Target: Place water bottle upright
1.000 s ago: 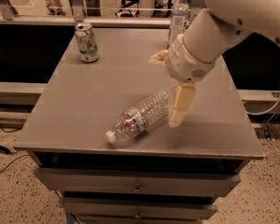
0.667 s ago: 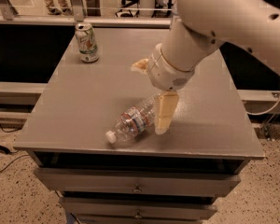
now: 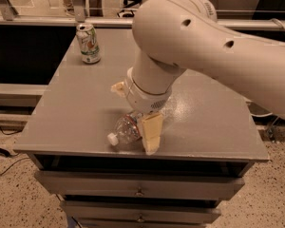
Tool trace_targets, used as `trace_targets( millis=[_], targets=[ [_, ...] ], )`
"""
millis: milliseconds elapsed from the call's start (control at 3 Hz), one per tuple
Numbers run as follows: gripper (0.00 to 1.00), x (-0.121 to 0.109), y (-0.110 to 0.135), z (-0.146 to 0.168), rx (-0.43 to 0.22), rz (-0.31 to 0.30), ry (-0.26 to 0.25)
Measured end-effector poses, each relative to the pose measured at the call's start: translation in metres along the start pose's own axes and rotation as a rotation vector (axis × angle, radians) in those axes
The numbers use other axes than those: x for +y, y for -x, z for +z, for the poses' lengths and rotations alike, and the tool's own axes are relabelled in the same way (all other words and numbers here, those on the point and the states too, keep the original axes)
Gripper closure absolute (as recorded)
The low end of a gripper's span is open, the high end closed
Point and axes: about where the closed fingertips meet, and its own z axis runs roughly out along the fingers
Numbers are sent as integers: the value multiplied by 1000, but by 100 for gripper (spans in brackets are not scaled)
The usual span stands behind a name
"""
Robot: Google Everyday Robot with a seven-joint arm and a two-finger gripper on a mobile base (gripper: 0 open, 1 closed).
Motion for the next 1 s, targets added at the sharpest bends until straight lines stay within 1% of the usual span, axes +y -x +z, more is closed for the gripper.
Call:
trace_targets(
  millis=[333, 667, 1000],
  targets=[
    [22, 3, -10, 11, 92, -37, 52],
    [46, -3, -29, 10, 167, -60, 79],
    [69, -5, -29, 7, 171, -61, 81]
  ],
)
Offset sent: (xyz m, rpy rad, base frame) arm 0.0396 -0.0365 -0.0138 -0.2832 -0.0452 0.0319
